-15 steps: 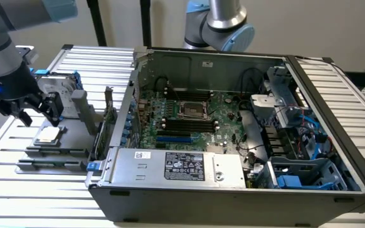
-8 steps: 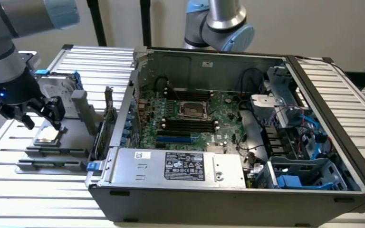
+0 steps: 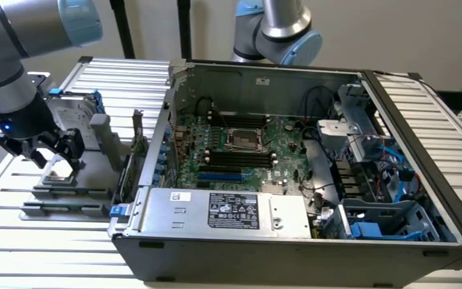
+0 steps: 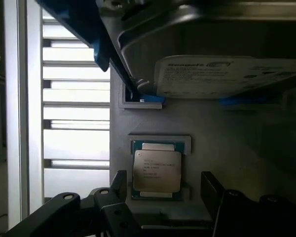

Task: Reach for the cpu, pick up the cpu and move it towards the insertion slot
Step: 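Pick up the cpu and move it towards the insertion slot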

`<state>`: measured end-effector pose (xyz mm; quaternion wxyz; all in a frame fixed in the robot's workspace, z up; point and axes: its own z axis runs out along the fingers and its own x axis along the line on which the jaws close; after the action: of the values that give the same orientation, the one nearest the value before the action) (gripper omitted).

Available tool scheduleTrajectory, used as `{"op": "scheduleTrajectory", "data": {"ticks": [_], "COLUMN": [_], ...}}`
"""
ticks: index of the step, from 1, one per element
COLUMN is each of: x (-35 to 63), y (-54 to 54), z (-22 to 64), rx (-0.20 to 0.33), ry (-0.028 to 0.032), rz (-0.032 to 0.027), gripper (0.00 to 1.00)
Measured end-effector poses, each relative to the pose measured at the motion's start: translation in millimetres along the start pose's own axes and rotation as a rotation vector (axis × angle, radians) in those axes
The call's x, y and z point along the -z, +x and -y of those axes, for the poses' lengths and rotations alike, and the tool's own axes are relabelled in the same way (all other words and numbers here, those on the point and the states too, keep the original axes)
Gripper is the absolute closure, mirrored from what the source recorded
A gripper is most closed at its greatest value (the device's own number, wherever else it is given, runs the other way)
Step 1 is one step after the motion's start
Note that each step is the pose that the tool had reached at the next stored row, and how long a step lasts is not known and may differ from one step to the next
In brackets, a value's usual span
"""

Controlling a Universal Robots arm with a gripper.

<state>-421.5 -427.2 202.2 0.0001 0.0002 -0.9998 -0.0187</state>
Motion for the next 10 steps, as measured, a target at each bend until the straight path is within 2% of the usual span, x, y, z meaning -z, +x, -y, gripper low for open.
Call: {"op": "scheduleTrajectory", "data": {"ticks": [4,10], "x": [-6.2,-8.9], "y": [2.3,3.1], "z": [0.2,-0.2], "rx": [-0.014,-0.018], "ry": [-0.0001,0.0000], "rz": [0.0006,0.0007], "gripper": [0.29,0.29]}}
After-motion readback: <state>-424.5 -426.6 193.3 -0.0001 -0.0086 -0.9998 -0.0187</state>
